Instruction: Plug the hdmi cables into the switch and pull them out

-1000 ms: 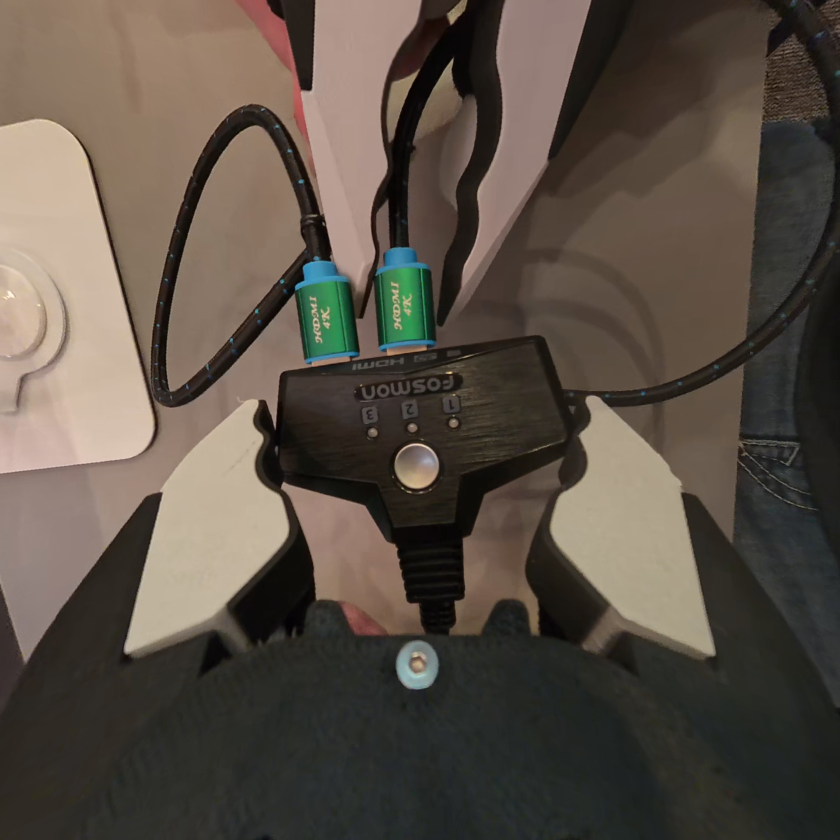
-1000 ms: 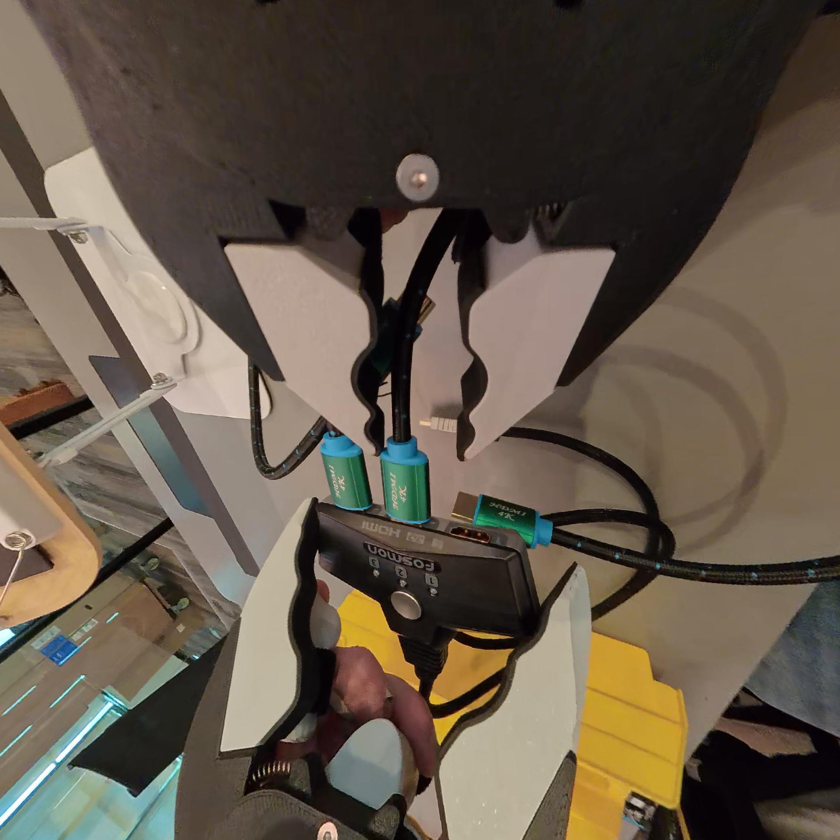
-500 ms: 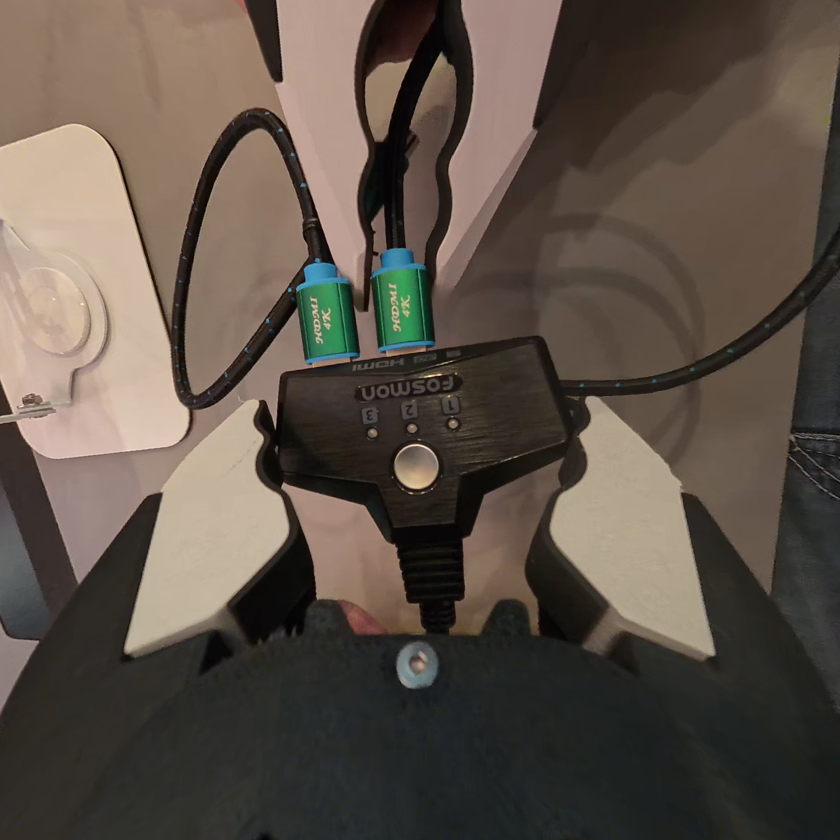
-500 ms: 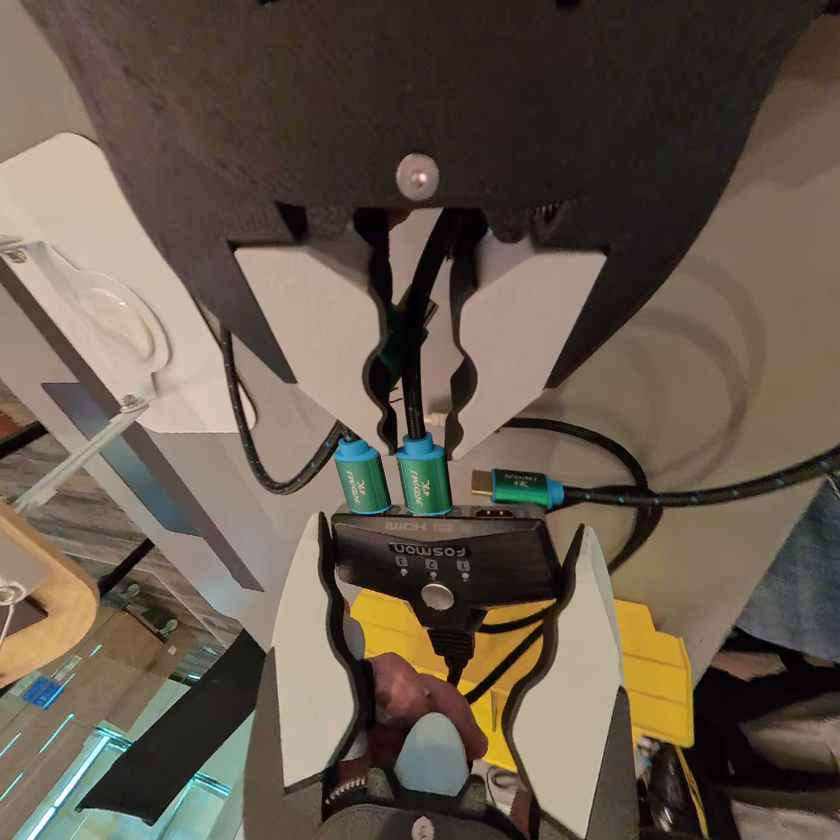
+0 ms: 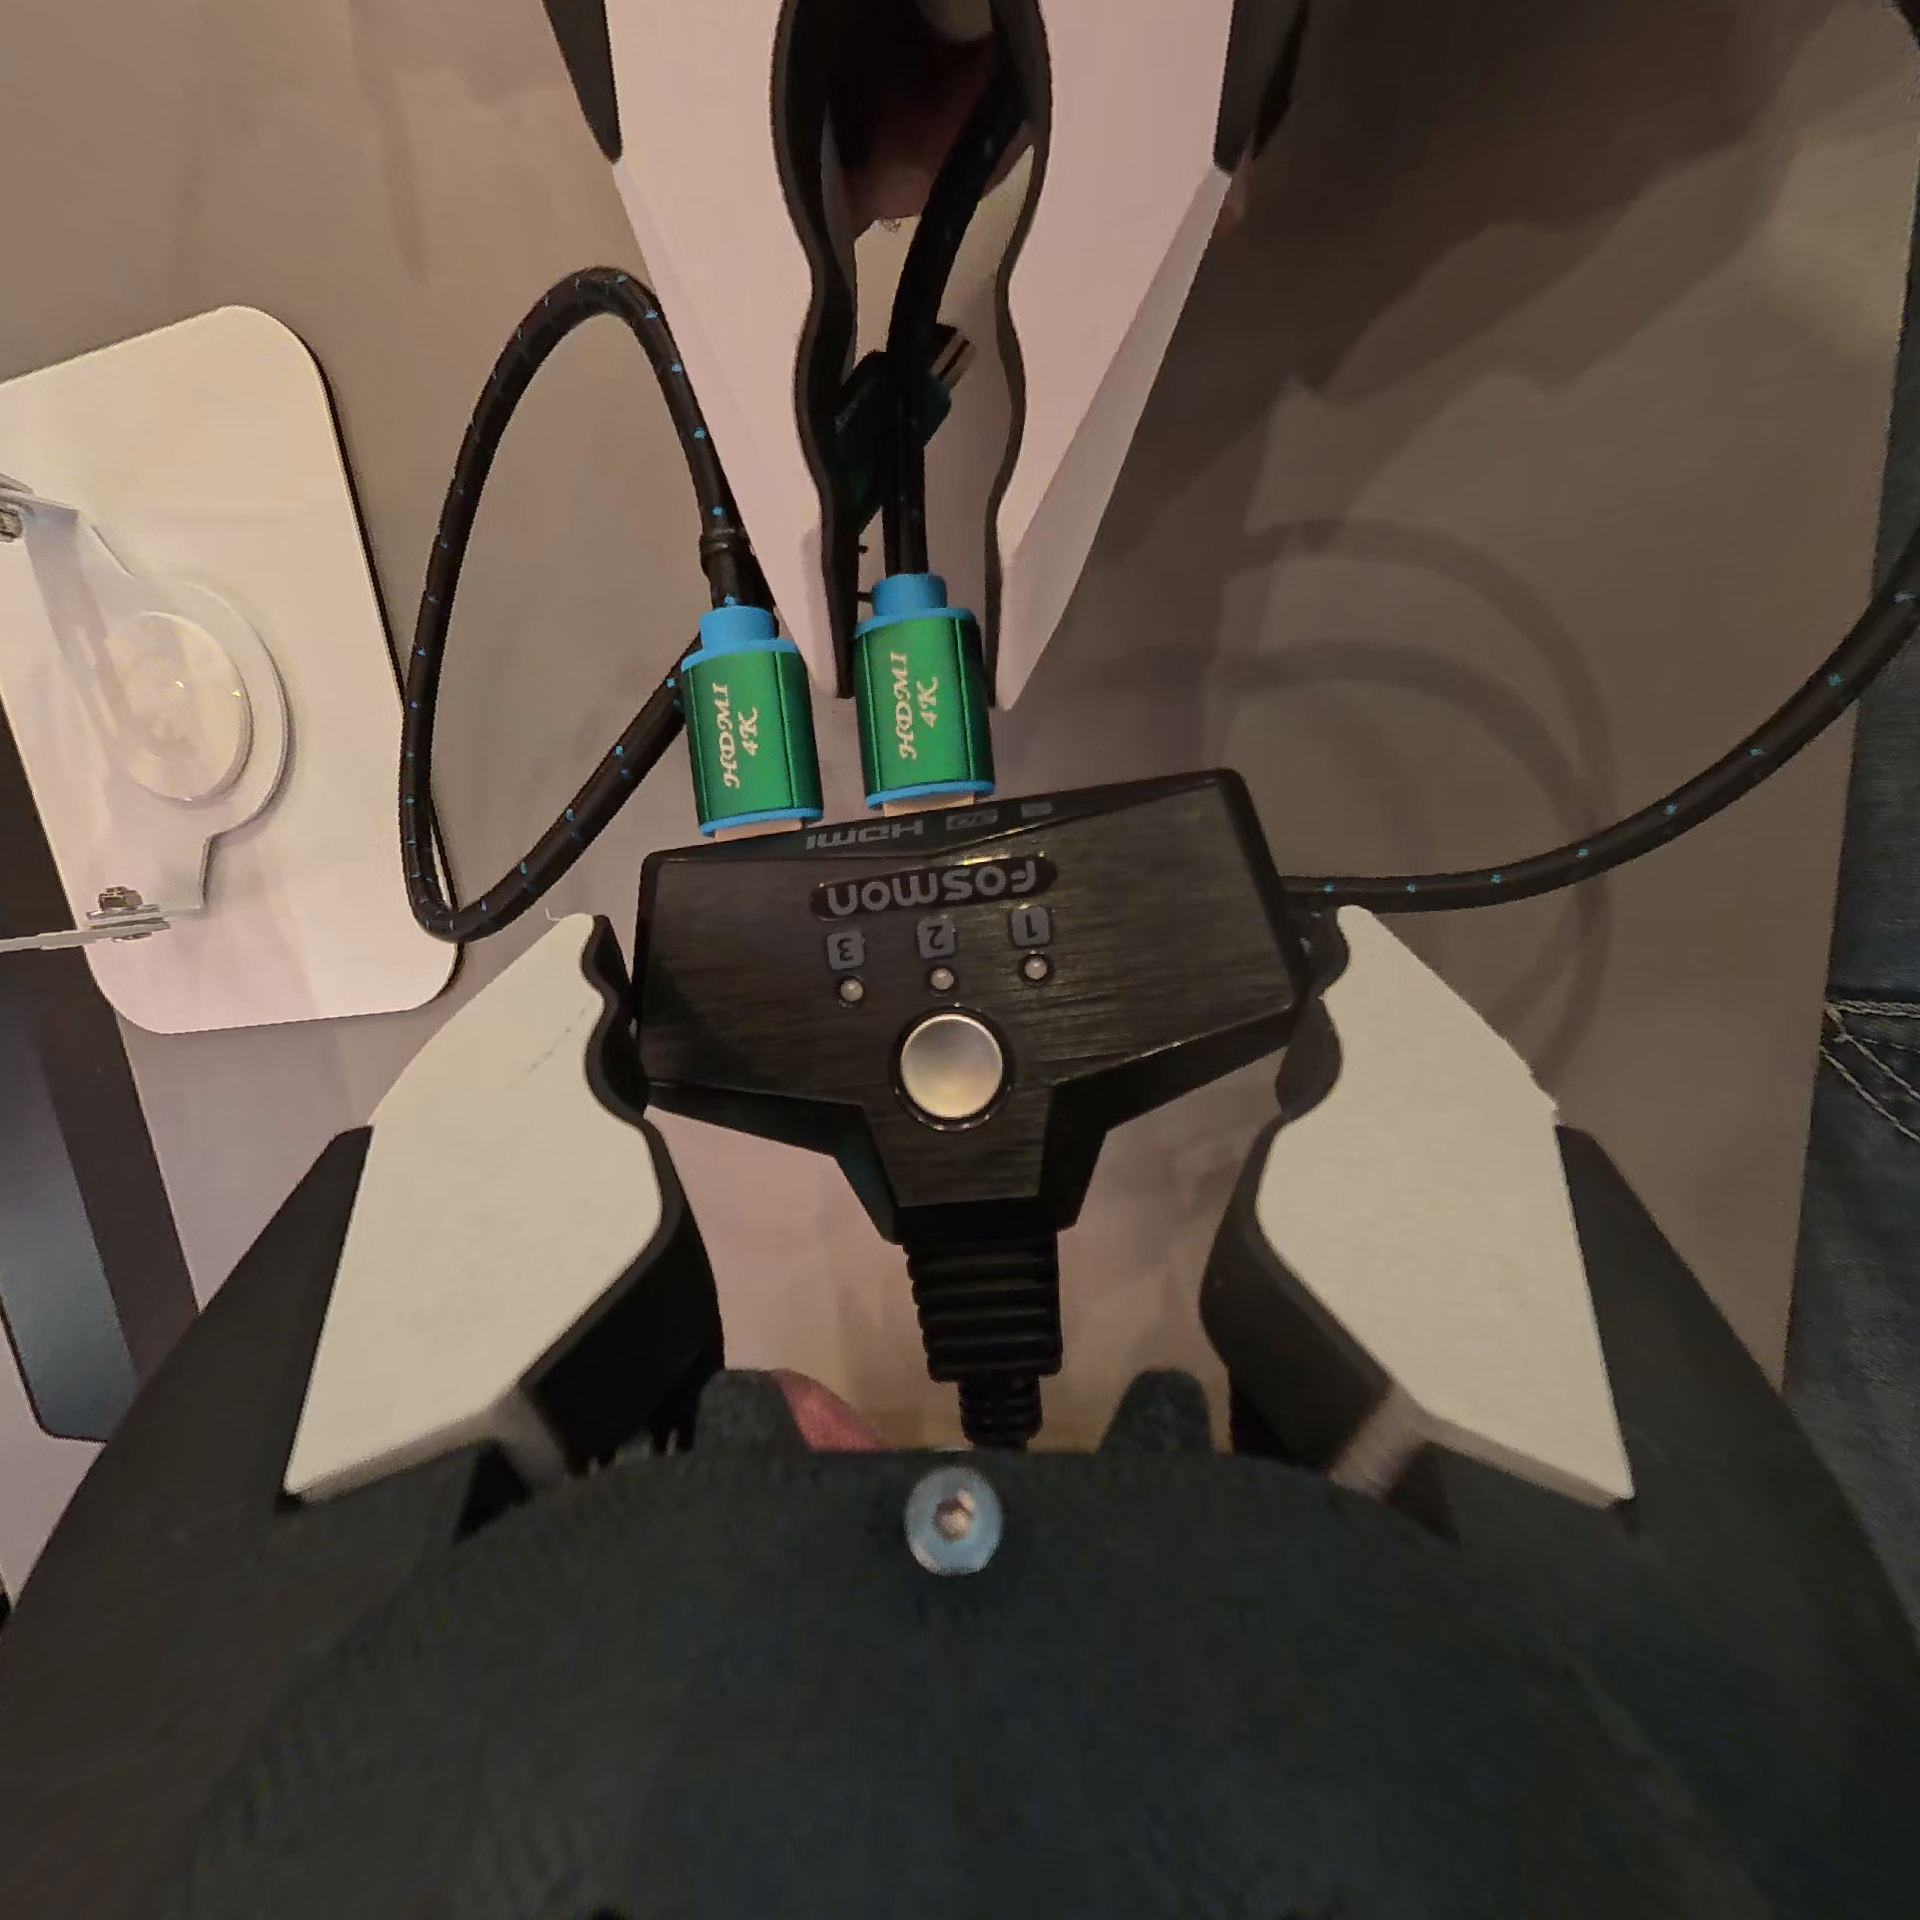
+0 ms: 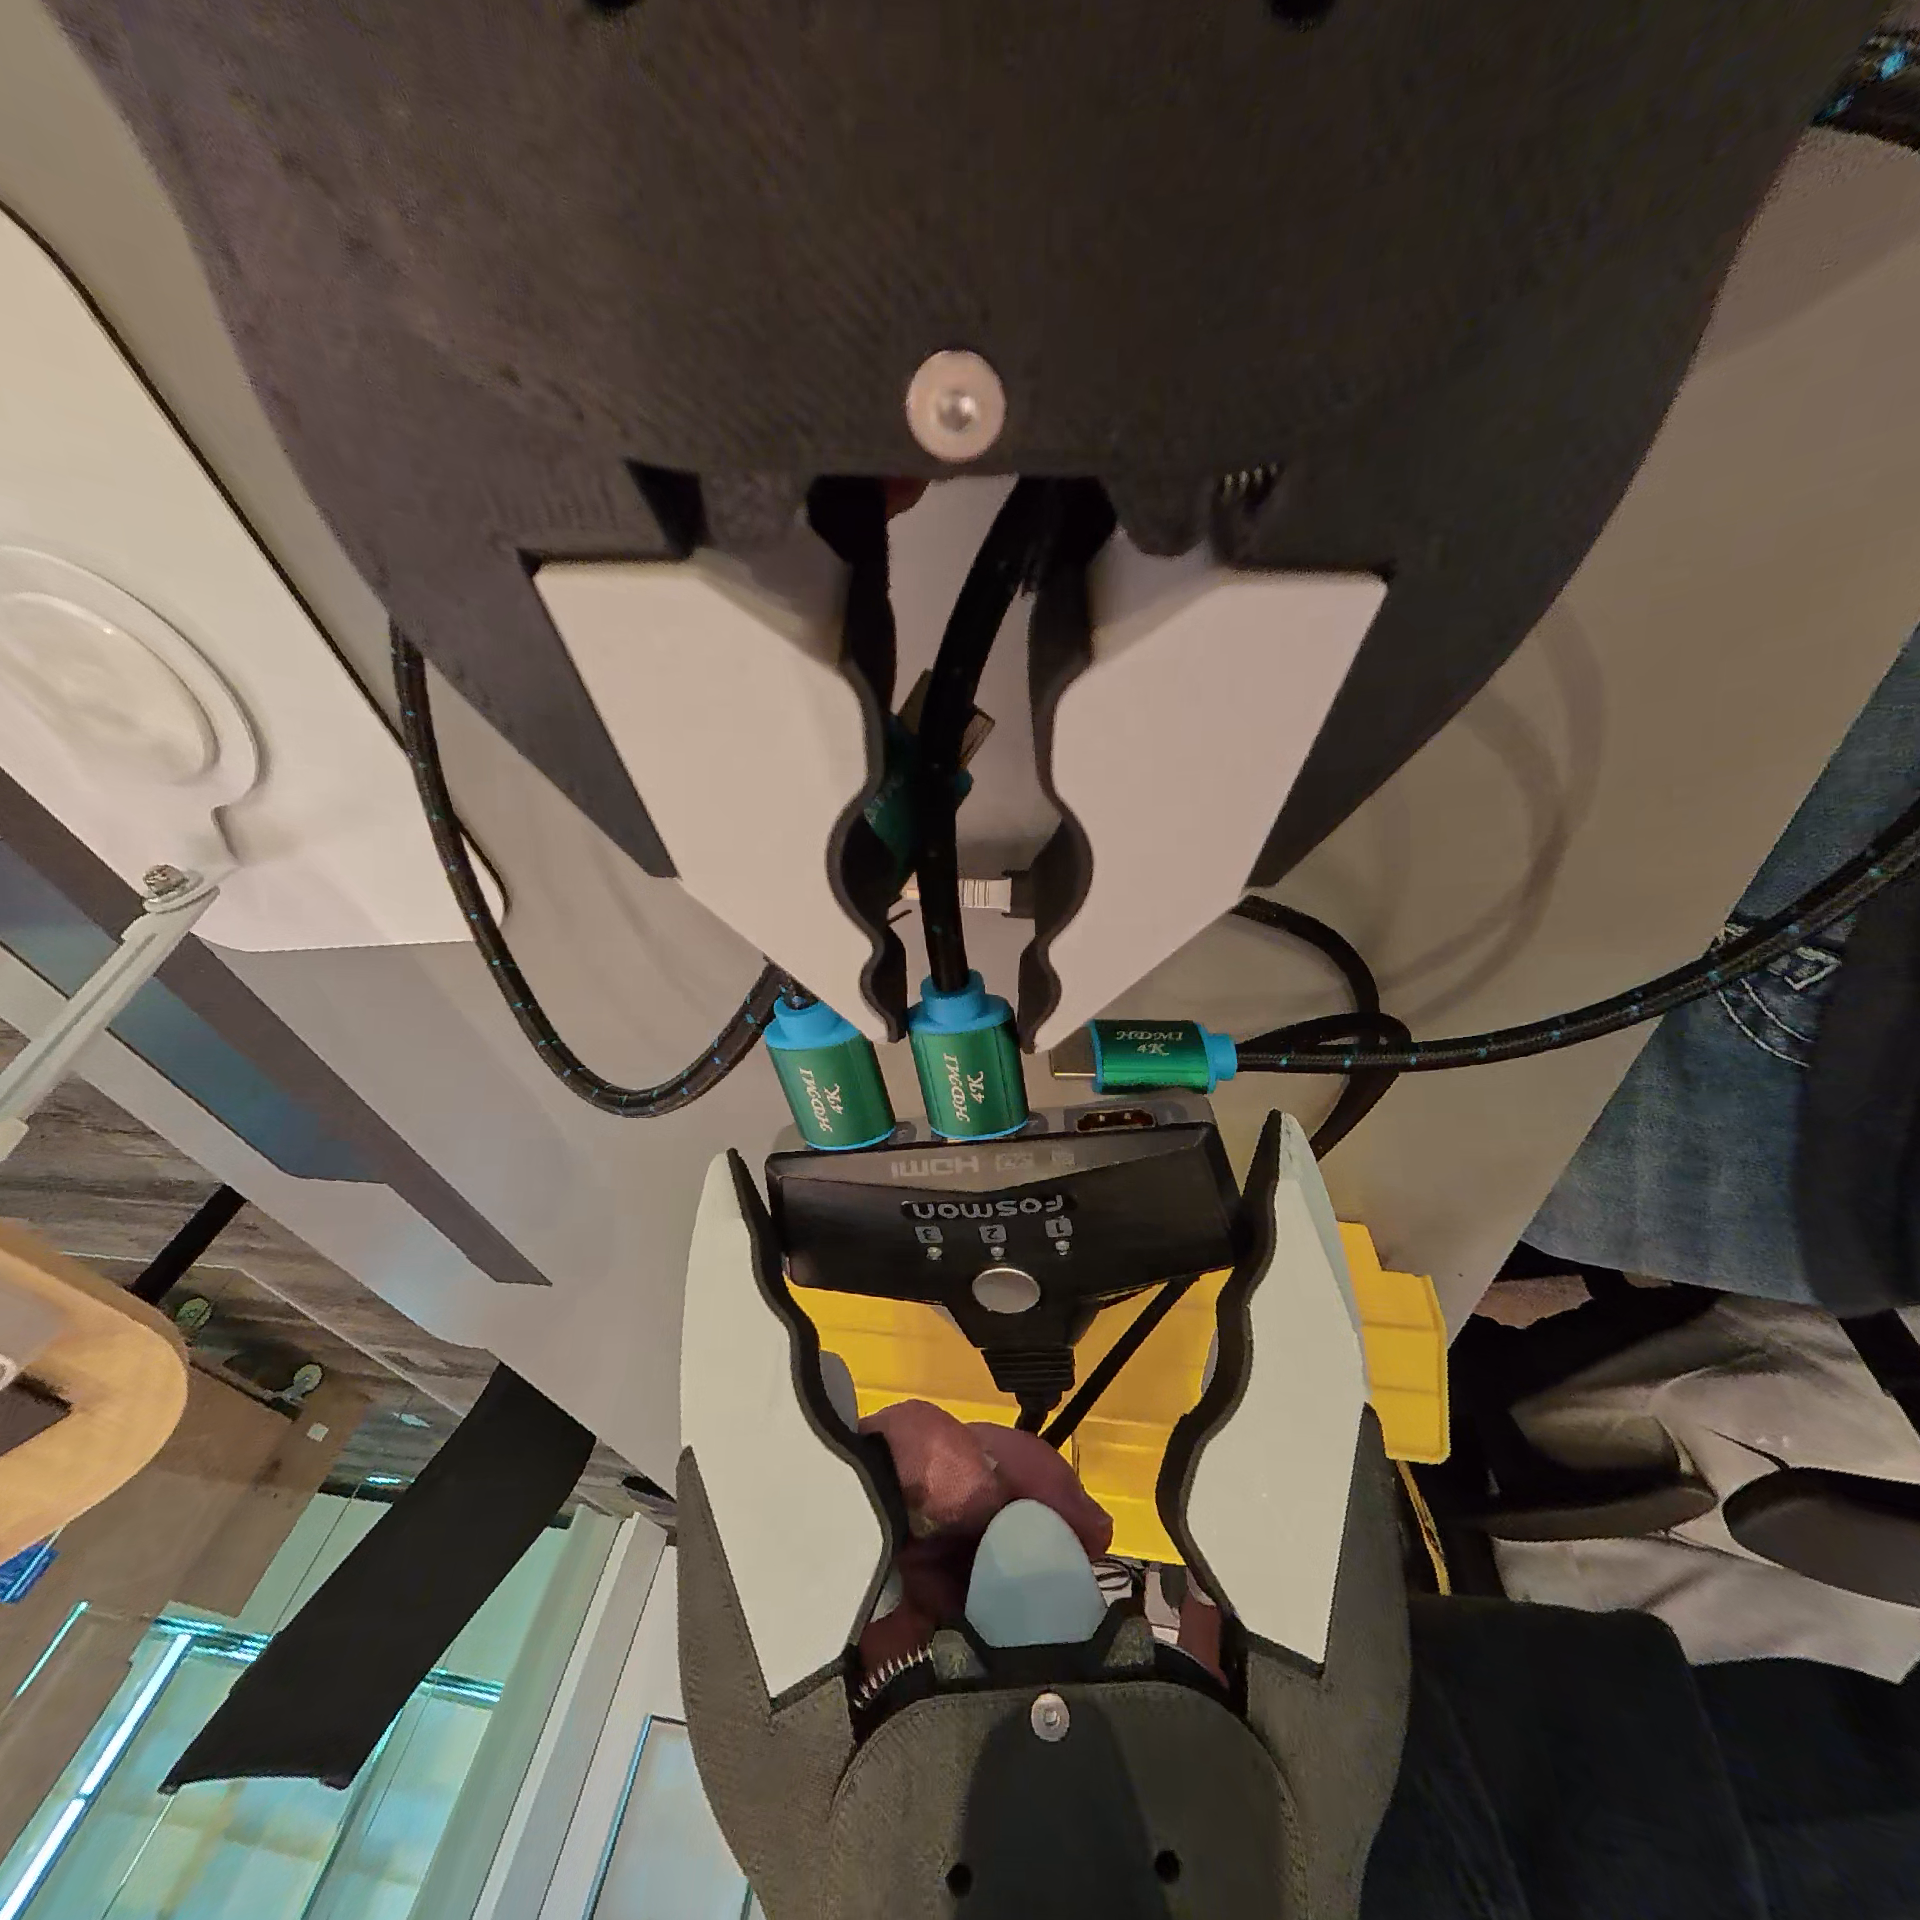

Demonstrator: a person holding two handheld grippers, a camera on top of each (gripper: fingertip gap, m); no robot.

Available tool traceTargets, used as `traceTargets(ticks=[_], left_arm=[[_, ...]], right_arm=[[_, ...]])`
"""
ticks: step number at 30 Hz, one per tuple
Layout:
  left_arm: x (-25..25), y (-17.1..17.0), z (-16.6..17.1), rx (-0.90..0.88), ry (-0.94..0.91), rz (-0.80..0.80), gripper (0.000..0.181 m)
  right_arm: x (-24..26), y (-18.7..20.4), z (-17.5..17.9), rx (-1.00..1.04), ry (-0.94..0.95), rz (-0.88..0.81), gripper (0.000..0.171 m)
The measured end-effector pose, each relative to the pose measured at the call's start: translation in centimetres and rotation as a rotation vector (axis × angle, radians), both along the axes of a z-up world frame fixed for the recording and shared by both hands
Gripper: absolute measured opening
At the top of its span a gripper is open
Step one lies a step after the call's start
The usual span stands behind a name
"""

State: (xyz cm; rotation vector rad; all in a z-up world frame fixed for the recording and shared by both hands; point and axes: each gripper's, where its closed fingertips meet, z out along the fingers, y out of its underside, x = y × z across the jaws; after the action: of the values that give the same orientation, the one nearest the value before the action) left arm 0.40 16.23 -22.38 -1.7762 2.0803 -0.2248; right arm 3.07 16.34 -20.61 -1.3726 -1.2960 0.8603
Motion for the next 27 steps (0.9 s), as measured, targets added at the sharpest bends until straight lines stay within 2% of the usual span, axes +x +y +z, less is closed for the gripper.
traceTargets(ticks=[4,8,12,16,19,21,23,25,27], left_arm=[[0.3,0.0,0.1,-0.015,-0.022,0.001,0.119],[0.3,0.2,0.9,-0.026,-0.067,0.016,0.119],[-0.3,0.7,1.8,-0.024,-0.112,0.052,0.119],[-1.1,1.0,2.5,-0.023,-0.141,0.078,0.119],[-1.5,1.4,3.3,-0.026,-0.184,0.103,0.119],[-1.6,1.6,3.9,-0.022,-0.207,0.114,0.119],[-1.6,1.7,4.3,-0.026,-0.232,0.123,0.119],[-1.4,1.6,4.5,-0.030,-0.242,0.120,0.119],[-1.1,1.3,4.3,-0.034,-0.243,0.110,0.119]], right_arm=[[0.4,-0.2,0.6,0.014,0.023,0.017,0.022],[1.9,-0.1,4.7,0.006,0.246,0.022,0.022],[4.6,2.3,7.4,-0.058,0.443,-0.091,0.018],[7.2,5.0,7.9,-0.054,0.505,-0.261,0.007],[8.0,7.4,5.4,-0.139,0.417,-0.387,0.004],[6.8,7.4,2.5,-0.221,0.280,-0.355,0.002],[4.3,4.9,-0.3,-0.279,0.115,-0.183,0.002],[2.1,2.1,-0.4,-0.197,0.076,-0.027,0.002],[0.6,0.7,0.8,-0.122,0.124,0.029,0.006]])
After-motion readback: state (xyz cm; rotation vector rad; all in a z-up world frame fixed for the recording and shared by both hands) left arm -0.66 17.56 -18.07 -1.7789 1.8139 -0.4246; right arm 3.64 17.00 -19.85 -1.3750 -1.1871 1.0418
